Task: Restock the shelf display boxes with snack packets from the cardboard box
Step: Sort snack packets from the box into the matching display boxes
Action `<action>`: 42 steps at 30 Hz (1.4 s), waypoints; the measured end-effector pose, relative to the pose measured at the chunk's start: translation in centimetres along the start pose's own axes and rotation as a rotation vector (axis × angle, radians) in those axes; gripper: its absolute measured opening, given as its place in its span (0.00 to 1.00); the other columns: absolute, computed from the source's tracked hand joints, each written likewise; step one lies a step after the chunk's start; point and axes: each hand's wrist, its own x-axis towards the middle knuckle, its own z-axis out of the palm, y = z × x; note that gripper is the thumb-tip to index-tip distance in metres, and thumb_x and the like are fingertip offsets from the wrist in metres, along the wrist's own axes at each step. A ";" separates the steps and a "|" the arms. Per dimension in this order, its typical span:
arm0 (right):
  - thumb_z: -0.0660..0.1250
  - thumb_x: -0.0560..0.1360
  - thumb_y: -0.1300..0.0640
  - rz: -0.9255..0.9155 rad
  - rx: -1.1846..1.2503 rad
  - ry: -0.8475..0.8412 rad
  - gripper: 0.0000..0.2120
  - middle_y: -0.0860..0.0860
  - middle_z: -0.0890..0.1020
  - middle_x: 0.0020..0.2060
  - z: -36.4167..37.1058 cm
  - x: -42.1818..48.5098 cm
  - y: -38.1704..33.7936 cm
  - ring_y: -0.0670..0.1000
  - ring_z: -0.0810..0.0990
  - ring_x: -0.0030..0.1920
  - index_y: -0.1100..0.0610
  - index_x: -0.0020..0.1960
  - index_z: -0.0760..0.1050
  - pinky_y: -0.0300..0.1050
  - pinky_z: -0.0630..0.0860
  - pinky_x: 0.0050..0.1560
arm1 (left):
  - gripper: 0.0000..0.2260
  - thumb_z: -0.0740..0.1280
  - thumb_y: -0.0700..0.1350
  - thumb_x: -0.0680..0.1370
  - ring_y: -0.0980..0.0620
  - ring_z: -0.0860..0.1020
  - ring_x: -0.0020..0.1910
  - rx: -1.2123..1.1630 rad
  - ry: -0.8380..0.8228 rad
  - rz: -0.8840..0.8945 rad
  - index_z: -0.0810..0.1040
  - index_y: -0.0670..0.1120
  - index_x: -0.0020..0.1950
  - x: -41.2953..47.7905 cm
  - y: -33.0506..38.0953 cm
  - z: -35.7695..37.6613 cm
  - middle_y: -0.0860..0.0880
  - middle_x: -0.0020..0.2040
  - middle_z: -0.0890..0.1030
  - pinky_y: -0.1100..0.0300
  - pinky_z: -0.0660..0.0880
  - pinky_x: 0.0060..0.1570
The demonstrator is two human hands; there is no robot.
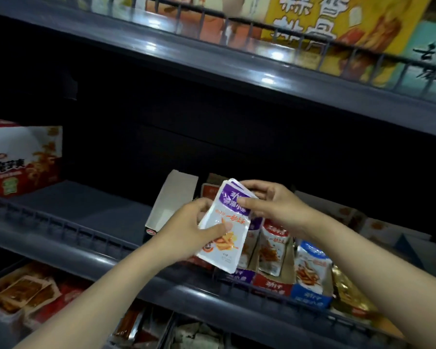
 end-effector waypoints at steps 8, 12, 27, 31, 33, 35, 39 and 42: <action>0.73 0.72 0.57 0.013 -0.139 0.171 0.21 0.47 0.83 0.48 -3.5 -2.1 2.0 0.46 0.83 0.47 0.52 0.63 0.73 0.41 0.80 0.49 | 0.13 0.65 0.51 0.78 0.61 0.80 0.43 0.152 0.151 0.059 0.75 0.48 0.61 0.3 -0.8 3.5 0.52 0.52 0.82 0.65 0.78 0.42; 0.72 0.73 0.55 0.014 -0.348 0.279 0.19 0.49 0.81 0.50 -5.0 -0.9 3.5 0.47 0.81 0.49 0.52 0.61 0.71 0.45 0.79 0.53 | 0.17 0.57 0.54 0.81 0.53 0.73 0.61 0.622 0.163 0.130 0.71 0.53 0.69 -1.0 -3.6 4.3 0.54 0.61 0.78 0.58 0.70 0.60; 0.69 0.75 0.60 -0.039 -0.682 0.083 0.28 0.50 0.76 0.63 -1.3 2.1 5.5 0.46 0.76 0.57 0.51 0.73 0.65 0.42 0.76 0.54 | 0.25 0.49 0.59 0.76 0.49 0.79 0.57 0.890 0.188 0.216 0.83 0.51 0.52 -2.8 -6.8 6.0 0.49 0.60 0.81 0.57 0.62 0.60; 0.69 0.75 0.53 -0.092 -0.957 0.109 0.32 0.52 0.68 0.69 -0.2 2.0 6.3 0.53 0.67 0.69 0.48 0.75 0.60 0.45 0.69 0.62 | 0.25 0.49 0.59 0.76 0.50 0.78 0.59 0.882 0.187 0.221 0.83 0.52 0.53 -2.8 -6.8 5.9 0.50 0.60 0.81 0.59 0.60 0.58; 0.68 0.76 0.49 -0.070 -1.061 0.060 0.34 0.51 0.62 0.74 0.1 1.8 6.6 0.55 0.58 0.74 0.47 0.77 0.56 0.52 0.62 0.71 | 0.24 0.49 0.59 0.76 0.50 0.78 0.59 0.891 0.185 0.231 0.82 0.52 0.54 -2.8 -6.9 5.9 0.50 0.61 0.80 0.59 0.59 0.59; 0.64 0.78 0.48 -0.031 -1.064 -0.004 0.35 0.51 0.58 0.76 0.1 1.7 6.8 0.54 0.55 0.76 0.48 0.78 0.50 0.53 0.57 0.73 | 0.25 0.49 0.59 0.76 0.51 0.77 0.60 0.896 0.182 0.230 0.82 0.52 0.55 -2.9 -7.1 5.9 0.50 0.63 0.79 0.59 0.58 0.61; 0.60 0.79 0.43 0.037 -1.052 -0.061 0.35 0.52 0.58 0.76 0.0 1.8 7.1 0.54 0.57 0.75 0.48 0.78 0.44 0.51 0.58 0.72 | 0.26 0.48 0.60 0.75 0.52 0.76 0.62 0.902 0.172 0.226 0.81 0.53 0.57 -2.8 -7.2 6.0 0.50 0.65 0.78 0.60 0.56 0.63; 0.61 0.78 0.42 -0.001 -1.027 0.011 0.35 0.52 0.61 0.75 -0.1 1.6 7.2 0.54 0.61 0.73 0.47 0.78 0.47 0.51 0.61 0.70 | 0.27 0.47 0.60 0.75 0.51 0.73 0.65 0.900 0.178 0.234 0.80 0.52 0.60 -2.9 -7.3 5.9 0.49 0.65 0.77 0.55 0.56 0.68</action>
